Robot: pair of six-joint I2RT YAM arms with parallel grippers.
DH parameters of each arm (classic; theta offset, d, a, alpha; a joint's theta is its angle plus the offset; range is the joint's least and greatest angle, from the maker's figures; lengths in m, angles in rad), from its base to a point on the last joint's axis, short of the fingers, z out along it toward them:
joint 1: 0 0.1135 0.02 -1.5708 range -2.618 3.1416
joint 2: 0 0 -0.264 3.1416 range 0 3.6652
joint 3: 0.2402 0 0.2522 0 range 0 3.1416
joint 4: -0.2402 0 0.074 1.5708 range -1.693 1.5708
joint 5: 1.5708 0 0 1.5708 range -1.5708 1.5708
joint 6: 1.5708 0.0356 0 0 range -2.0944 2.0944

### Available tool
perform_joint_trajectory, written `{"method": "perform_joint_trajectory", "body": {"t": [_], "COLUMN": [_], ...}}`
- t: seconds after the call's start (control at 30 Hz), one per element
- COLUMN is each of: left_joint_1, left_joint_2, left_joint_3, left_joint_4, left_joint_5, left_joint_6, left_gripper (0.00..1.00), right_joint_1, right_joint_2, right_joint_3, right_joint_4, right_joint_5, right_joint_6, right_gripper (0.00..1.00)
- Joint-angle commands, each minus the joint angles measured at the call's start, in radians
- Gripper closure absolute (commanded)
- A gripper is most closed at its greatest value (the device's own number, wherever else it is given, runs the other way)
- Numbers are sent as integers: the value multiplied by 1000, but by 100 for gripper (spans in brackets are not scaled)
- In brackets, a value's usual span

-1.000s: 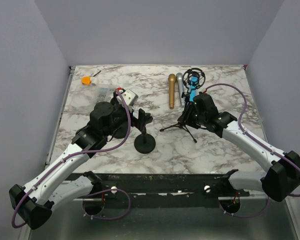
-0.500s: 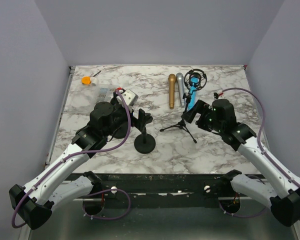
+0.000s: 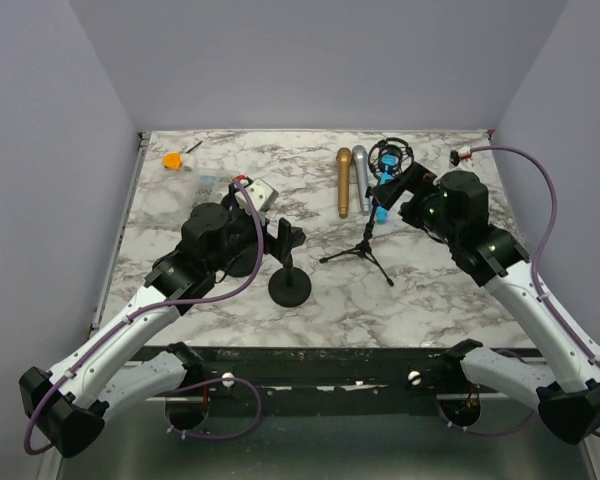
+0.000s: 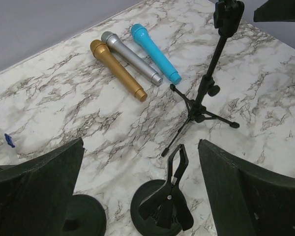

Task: Remove the microphone from the stand

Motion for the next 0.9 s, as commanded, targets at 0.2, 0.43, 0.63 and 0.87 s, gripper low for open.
{"method": "perform_joint_trajectory", "body": {"t": [0.2, 0.43, 0.63, 0.87], "left_joint_1": [-4, -4, -4, -4], "left_joint_2": [-13, -14, -15, -10], "left_joint_3": [19, 21, 21, 22], "left_joint_4": [-9, -9, -8, -9], "left_joint_5": [6, 16, 11, 25], "left_joint_6": [1, -3, -1, -5], "left_gripper": [1, 2, 2, 1], "right_joint_1": [-48, -58, -59, -58], "right_joint_2": [101, 85, 75, 60], "right_joint_3": [37, -47, -115, -167], "right_joint_4": [52, 108, 103, 93], "right_joint_5": [-7, -62, -79, -77], "right_joint_6": [19, 39, 44, 44], "right_gripper": [31, 44, 49, 49]}}
